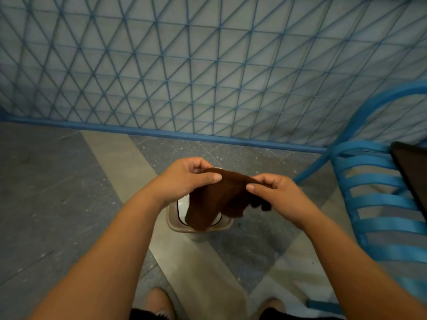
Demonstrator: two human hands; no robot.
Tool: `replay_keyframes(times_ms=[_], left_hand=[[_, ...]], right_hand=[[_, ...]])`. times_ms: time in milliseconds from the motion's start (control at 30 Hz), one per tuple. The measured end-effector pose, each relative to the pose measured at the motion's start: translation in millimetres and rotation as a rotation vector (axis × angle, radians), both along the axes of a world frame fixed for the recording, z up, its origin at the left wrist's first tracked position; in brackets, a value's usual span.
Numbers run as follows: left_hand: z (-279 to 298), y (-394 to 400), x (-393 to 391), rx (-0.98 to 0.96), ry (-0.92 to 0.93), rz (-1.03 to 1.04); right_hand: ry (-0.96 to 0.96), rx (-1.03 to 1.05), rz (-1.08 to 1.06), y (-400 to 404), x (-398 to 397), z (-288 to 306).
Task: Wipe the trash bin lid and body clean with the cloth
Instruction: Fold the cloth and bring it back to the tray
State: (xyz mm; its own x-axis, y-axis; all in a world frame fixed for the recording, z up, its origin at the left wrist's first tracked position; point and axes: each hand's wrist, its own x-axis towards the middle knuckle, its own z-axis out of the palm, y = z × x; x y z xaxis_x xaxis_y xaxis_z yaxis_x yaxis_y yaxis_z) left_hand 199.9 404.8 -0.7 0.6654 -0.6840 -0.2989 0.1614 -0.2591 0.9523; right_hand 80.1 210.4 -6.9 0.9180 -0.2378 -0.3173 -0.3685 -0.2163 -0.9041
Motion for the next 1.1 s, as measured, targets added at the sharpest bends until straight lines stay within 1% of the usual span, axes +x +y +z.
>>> replay_keyframes(times_ms=[67,100,133,167,200,233,267,333,400,433,467,567,633,667,733,767,833,900,967,1000,1033,1067,1100], left_hand=[[14.9,1.8,4.0,-0.012,0.011,-0.002],[19.6,3.3,7.7,-0.064,0.031,0.035],[20.0,4.4,11.7,-0.176,0.098,0.107],[17.0,4.2,13.4,-0.326,0.256,0.19],[11.2,2.5,11.7,-0.458,0.469,0.25],[2.6,-0.1,5.3,-0.52,0.652,0.279],[-8.1,-4.0,-4.2,-0.539,0.781,0.277],[-29.1,-10.6,-23.5,-0.512,0.91,0.287],[-38.0,-14.4,-35.8,-0.5,0.967,0.301],[-39.0,-16.0,-36.8,-0.476,0.933,0.308],[-37.8,-18.4,-35.4,-0.418,0.849,0.314],[-34.2,-28.2,-24.5,-0.123,0.556,0.345],[-31.1,-36.1,-19.1,0.004,0.454,0.357],[-28.1,-39.7,-18.0,0.053,0.408,0.378],[-24.8,-45.0,-14.9,0.144,0.278,0.417],[-22.6,-48.2,-14.7,0.182,0.205,0.399],[-16.1,-56.9,-18.7,0.256,0.059,0.254],[-7.7,-67.9,-24.5,0.377,-0.119,0.098],[3.6,-80.8,-28.1,0.502,-0.287,0.041],[8.3,-86.4,-29.3,0.535,-0.361,0.035],[12.1,-91.3,-29.7,0.538,-0.421,0.036],[14.5,-96.6,-29.0,0.504,-0.451,0.032],[17.4,-102.7,-28.8,0.427,-0.413,0.037]], right_hand=[[-0.046,0.12,0.018,-0.5,-2.0,3.4],[-0.071,0.216,0.021,1.4,-1.3,6.5],[-0.094,0.331,0.018,4.6,0.5,10.2],[-0.117,0.463,0.002,9.1,3.3,14.5],[-0.137,0.591,-0.031,14.2,7.1,18.0],[-0.147,0.69,-0.082,18.4,11.3,20.2],[-0.148,0.74,-0.146,21.3,15.4,21.5],[-0.124,0.708,-0.28,22.9,21.2,21.7],[-0.081,0.584,-0.35,15.9,19.0,15.0],[-0.056,0.514,-0.357,11.1,15.5,11.4],[-0.037,0.451,-0.353,6.8,11.3,8.0],[-0.025,0.286,-0.377,-2.5,-1.0,-1.2],[-0.052,0.233,-0.402,-8.0,-6.6,-7.4],[-0.072,0.216,-0.383,-11.4,-8.7,-9.7],[-0.082,0.149,-0.267,-18.7,-12.3,-10.3],[-0.062,0.09,-0.197,-22.3,-14.5,-8.0],[-0.006,-0.124,-0.107,-30.5,-18.2,-1.6],[0.011,-0.365,-0.085,-41.6,-20.7,4.5],[-0.006,-0.504,-0.085,-53.8,-23.9,9.2],[-0.021,-0.507,-0.104,-61.6,-25.8,9.7],[-0.041,-0.452,-0.144,-70.0,-27.9,10.4],[-0.052,-0.345,-0.204,-79.2,-30.4,10.2],[-0.059,-0.199,-0.27,-86.7,-33.6,11.8]])
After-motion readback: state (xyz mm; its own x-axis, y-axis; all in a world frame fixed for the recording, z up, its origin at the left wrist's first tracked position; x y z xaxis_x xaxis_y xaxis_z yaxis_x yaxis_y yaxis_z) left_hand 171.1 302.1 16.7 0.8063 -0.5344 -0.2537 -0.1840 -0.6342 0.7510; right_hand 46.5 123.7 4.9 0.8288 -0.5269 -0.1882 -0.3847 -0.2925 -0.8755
